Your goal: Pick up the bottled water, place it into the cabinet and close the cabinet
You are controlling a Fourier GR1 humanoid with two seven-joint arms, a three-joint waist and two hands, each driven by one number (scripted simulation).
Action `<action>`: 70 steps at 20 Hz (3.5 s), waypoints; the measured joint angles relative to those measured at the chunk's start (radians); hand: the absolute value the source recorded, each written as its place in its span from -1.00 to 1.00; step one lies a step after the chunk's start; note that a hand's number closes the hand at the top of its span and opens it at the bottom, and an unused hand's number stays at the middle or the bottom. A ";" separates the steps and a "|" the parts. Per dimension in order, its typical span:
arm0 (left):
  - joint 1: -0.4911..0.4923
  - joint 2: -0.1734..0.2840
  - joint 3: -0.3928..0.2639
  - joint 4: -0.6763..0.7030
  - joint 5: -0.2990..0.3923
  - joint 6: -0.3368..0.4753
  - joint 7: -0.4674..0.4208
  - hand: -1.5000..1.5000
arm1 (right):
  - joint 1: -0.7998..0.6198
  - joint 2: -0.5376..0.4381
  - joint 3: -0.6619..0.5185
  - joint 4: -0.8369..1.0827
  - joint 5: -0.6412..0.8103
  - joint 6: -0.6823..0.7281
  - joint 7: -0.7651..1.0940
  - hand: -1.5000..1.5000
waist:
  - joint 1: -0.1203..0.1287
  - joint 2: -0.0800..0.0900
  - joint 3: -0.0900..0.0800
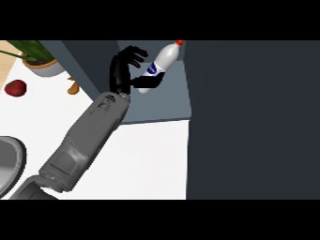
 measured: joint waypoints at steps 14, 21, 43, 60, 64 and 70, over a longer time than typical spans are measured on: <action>-0.087 -0.025 0.105 0.188 0.029 -0.011 -0.098 -1.00 | 0.042 -0.012 0.013 -0.018 0.008 0.013 -0.024 -1.00 | 0.003 -0.015 0.007; -0.092 -0.031 0.179 0.165 0.089 -0.130 -0.230 -1.00 | 0.042 0.010 0.038 -0.011 0.044 -0.009 -0.040 -1.00 | 0.013 -0.010 0.002; 0.094 -0.052 0.080 -0.178 0.211 -0.464 -0.323 -1.00 | 0.096 -0.011 0.004 -0.051 0.031 -0.036 -0.040 -1.00 | 0.079 -0.017 -0.003; 0.724 0.017 -0.170 -1.107 0.238 -0.378 -0.036 -1.00 | 0.130 -0.001 0.072 -0.118 0.073 -0.073 -0.004 -1.00 | 0.103 -0.025 -0.005; 0.886 0.054 -0.244 -1.317 0.223 -0.362 0.012 -1.00 | 0.125 -0.028 0.088 -0.132 0.109 -0.059 -0.007 -1.00 | 0.094 -0.022 -0.005; 1.081 0.136 -0.287 -1.550 0.219 -0.377 0.019 -1.00 | 0.133 -0.111 0.148 -0.161 0.172 0.002 0.033 1.00 | 0.090 -0.019 -0.005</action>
